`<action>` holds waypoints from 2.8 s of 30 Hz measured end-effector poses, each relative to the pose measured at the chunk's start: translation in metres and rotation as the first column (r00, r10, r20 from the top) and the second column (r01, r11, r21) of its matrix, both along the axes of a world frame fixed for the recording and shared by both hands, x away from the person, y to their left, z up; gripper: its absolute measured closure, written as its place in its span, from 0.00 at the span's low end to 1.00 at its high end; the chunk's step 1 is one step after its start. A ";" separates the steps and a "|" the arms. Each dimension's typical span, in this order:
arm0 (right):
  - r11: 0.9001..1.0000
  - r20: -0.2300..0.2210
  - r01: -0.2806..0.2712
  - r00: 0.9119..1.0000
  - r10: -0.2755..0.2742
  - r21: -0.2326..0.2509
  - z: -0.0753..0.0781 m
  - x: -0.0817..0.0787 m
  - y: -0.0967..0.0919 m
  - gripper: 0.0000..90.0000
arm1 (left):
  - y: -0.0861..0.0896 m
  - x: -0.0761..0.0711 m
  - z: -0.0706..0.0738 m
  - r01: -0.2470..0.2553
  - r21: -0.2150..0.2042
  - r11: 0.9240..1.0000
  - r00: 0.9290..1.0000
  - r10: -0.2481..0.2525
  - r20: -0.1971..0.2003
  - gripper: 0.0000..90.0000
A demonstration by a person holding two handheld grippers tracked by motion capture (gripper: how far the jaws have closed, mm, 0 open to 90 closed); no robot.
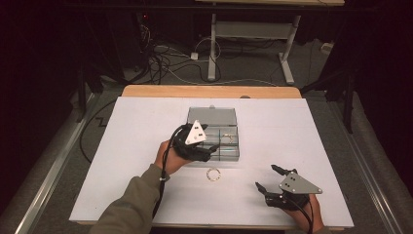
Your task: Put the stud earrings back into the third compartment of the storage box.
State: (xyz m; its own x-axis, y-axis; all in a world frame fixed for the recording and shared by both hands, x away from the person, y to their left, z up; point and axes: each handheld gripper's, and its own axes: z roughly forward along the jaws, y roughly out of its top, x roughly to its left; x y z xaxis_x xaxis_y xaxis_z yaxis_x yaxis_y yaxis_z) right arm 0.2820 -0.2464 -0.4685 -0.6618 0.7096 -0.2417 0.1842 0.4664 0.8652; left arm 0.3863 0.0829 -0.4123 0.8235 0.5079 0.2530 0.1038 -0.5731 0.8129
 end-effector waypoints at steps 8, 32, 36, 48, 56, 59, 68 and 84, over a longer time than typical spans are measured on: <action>1.000 0.014 -0.008 1.000 0.008 0.006 0.003 -0.003 0.001 0.26 | 0.024 -0.031 -0.005 -0.004 -0.020 1.000 0.998 0.005 0.058 0.25; 1.000 0.022 0.008 1.000 -0.007 -0.029 0.004 -0.005 0.005 0.26 | 0.061 -0.067 -0.050 -0.026 0.046 0.999 0.998 0.028 -0.058 0.24; 0.999 0.027 0.003 1.000 -0.002 -0.034 0.005 -0.006 0.007 0.26 | 0.057 -0.068 -0.062 -0.019 0.071 0.997 0.991 0.029 -0.131 0.24; 0.999 0.020 0.002 1.000 -0.001 -0.042 0.004 -0.005 0.008 0.26 | 0.035 -0.055 -0.069 0.039 0.075 0.996 0.959 -0.017 -0.283 0.20; 0.998 0.013 0.003 1.000 -0.002 -0.061 0.002 -0.004 0.009 0.27 | 0.005 -0.044 -0.069 0.080 0.084 0.993 0.939 -0.047 -0.340 0.18; 0.998 0.012 0.006 1.000 -0.005 -0.061 0.002 -0.004 0.009 0.27 | -0.007 -0.039 -0.070 0.070 0.083 0.994 0.938 -0.037 -0.346 0.17; 0.998 0.010 -0.001 1.000 0.002 -0.060 0.001 -0.004 0.009 0.27 | -0.020 -0.020 -0.069 0.097 0.080 0.992 0.926 -0.061 -0.372 0.26; 0.998 0.004 -0.030 1.000 0.030 -0.052 0.001 -0.005 0.009 0.27 | -0.027 -0.018 -0.069 0.101 0.064 0.993 0.930 -0.071 -0.361 0.49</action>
State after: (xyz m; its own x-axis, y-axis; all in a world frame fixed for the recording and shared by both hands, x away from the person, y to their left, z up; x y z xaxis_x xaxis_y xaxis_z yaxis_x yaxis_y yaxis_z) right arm 0.2773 -0.2372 -0.4670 -0.6816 0.6758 -0.2807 0.1650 0.5157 0.8407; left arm 0.3678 0.0562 -0.4808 0.9063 0.4216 -0.0291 0.3263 -0.6544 0.6821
